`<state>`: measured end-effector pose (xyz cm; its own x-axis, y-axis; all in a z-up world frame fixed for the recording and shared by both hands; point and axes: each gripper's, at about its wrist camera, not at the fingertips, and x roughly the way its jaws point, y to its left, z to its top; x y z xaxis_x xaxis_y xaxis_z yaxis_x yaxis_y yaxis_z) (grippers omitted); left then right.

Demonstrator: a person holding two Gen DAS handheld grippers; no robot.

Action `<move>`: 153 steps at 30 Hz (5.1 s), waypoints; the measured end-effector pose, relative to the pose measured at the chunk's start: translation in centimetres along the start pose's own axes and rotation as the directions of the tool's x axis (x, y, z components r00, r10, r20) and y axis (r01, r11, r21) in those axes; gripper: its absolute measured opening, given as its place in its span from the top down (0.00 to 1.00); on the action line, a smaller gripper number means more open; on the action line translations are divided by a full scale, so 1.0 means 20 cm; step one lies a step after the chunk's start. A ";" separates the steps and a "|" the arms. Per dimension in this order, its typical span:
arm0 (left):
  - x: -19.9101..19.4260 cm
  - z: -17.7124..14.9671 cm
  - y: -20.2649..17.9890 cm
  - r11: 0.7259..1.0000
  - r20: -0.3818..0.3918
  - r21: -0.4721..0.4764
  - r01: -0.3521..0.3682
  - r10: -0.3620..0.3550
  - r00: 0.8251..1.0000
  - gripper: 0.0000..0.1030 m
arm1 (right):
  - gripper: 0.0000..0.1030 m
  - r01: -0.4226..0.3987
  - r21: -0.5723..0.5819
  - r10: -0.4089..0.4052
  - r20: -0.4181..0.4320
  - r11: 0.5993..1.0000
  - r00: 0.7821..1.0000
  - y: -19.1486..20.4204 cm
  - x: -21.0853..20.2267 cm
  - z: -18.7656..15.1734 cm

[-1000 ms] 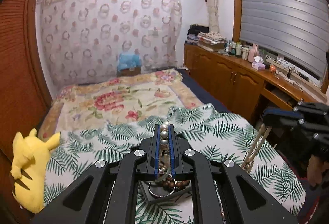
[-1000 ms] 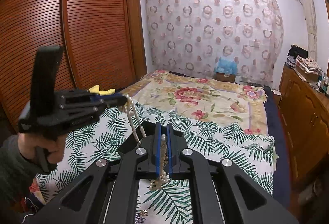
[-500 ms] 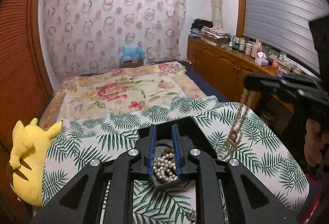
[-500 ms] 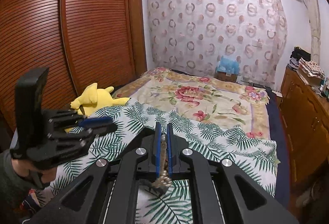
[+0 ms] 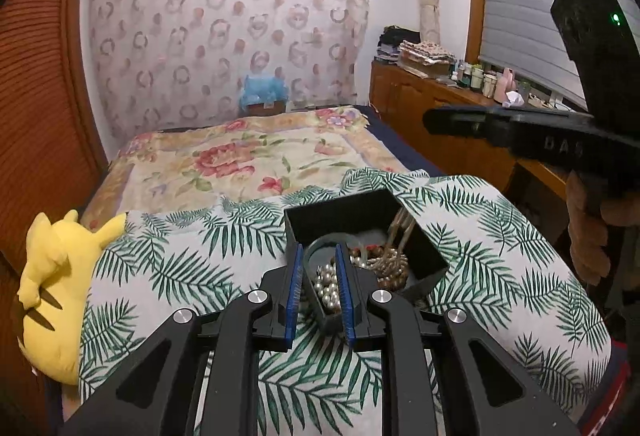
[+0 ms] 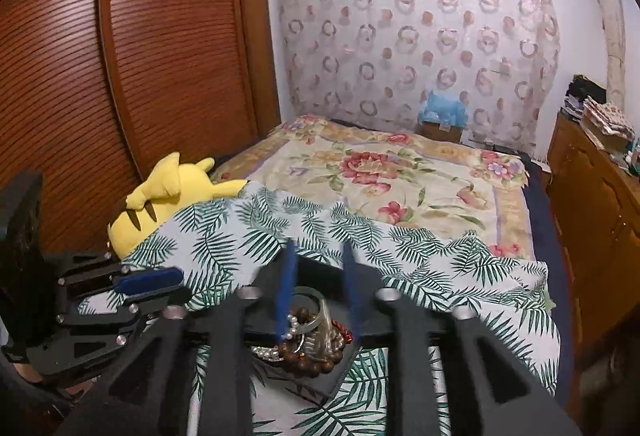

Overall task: Organize jewelry
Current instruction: 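Carry the pearl strands over the black box and lower them in with both tools, then move both tools back to the remaining jewelry on the sheet, then grasp the green brooch with the left tool while the right tool grasps the purple crystal hair pins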

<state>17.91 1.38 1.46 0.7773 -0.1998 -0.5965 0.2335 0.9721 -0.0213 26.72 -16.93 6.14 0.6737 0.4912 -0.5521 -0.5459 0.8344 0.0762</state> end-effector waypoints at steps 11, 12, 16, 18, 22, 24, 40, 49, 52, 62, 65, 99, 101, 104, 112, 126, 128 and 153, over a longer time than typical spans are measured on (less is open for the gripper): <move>-0.03 -0.17 -0.07 1.000 -0.026 0.011 0.029 -0.029 0.999 0.71 | 0.71 0.002 -0.056 -0.004 -0.043 0.998 0.999 0.02 -0.19 -0.31; -0.04 -0.19 -0.08 0.999 -0.028 0.015 0.030 -0.030 0.999 0.71 | 0.71 -0.002 -0.055 -0.001 -0.047 0.998 0.999 0.02 -0.21 -0.35; -0.07 -0.28 -0.11 0.999 -0.032 0.019 0.043 -0.043 0.999 0.67 | 0.71 -0.018 -0.042 0.015 -0.066 0.999 0.998 0.05 -0.28 -0.55; -0.08 -0.31 -0.13 0.999 -0.040 0.017 0.049 -0.048 0.998 0.67 | 0.71 -0.027 -0.034 0.024 -0.081 0.999 0.996 0.06 -0.29 -0.63; -0.10 -0.40 -0.16 0.998 -0.053 0.014 0.056 -0.056 0.997 0.67 | 0.71 -0.024 -0.004 0.024 -0.131 1.000 0.991 0.08 -0.30 -0.80; -0.11 -0.43 -0.16 0.998 -0.056 0.008 0.060 -0.059 0.997 0.67 | 0.68 -0.025 0.008 0.026 -0.146 1.000 0.989 0.10 -0.29 -0.86; -0.18 -0.56 -0.14 0.999 -0.065 -0.006 0.032 -0.032 0.997 0.43 | 0.34 -0.006 0.118 0.036 -0.259 0.993 0.965 0.21 -0.19 -1.10; -0.17 -0.58 -0.12 1.000 -0.064 -0.015 0.023 -0.024 0.998 0.43 | 0.32 -0.013 0.128 0.051 -0.296 0.992 0.954 0.22 -0.08 -1.05; -0.17 -0.58 -0.11 1.000 -0.064 -0.015 0.023 -0.024 0.998 0.43 | 0.32 0.002 0.094 0.026 -0.298 0.996 0.954 0.25 -0.05 -1.03; -0.17 -0.58 -0.12 1.000 -0.066 -0.011 0.026 -0.027 0.997 0.43 | 0.38 0.063 0.040 -0.049 -0.288 0.997 0.956 0.27 -0.01 -1.02; -0.16 -0.60 -0.13 1.000 -0.068 -0.006 0.030 -0.031 0.997 0.43 | 0.44 0.042 0.071 -0.021 -0.277 0.997 0.961 0.25 -0.03 -1.03; 0.18 -0.51 -0.26 0.995 -0.210 -0.021 0.093 -0.096 0.973 0.65 | 0.44 0.031 0.101 -0.009 -0.211 0.994 0.977 0.09 -0.19 -1.05; 0.19 -0.52 -0.26 0.995 -0.224 -0.021 0.098 -0.100 0.969 0.68 | 0.44 0.029 0.103 -0.007 -0.210 0.994 0.978 0.09 -0.19 -1.05; 0.19 -0.54 -0.26 0.996 -0.226 -0.013 0.089 -0.090 0.970 0.71 | 0.44 0.022 0.103 0.000 -0.208 0.994 0.978 0.10 -0.20 -1.05; 0.19 -0.54 -0.24 0.994 -0.207 -0.025 0.103 -0.106 0.973 0.83 | 0.44 0.022 0.104 0.001 -0.210 0.994 0.978 0.10 -0.19 -1.05; 0.11 -0.51 -0.24 0.997 -0.151 0.001 0.081 -0.080 0.985 1.00 | 0.44 0.016 0.090 0.002 -0.200 0.996 0.980 0.11 -0.20 -1.02; 0.09 -0.50 -0.24 0.997 -0.138 0.005 0.080 -0.078 0.987 1.00 | 0.44 0.016 0.088 0.002 -0.197 0.996 0.980 0.11 -0.21 -1.02; 0.21 -0.52 -0.24 0.999 -0.226 0.045 -0.030 0.039 0.973 0.83 | 0.44 0.005 0.093 0.013 -0.198 0.996 0.980 0.12 -0.20 -1.05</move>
<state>14.00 -2.95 -9.23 0.6337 -0.1288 -0.7628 0.2365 0.9711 0.0325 12.22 -22.16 -8.89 0.5546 0.4430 -0.7044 -0.4937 0.8566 0.1500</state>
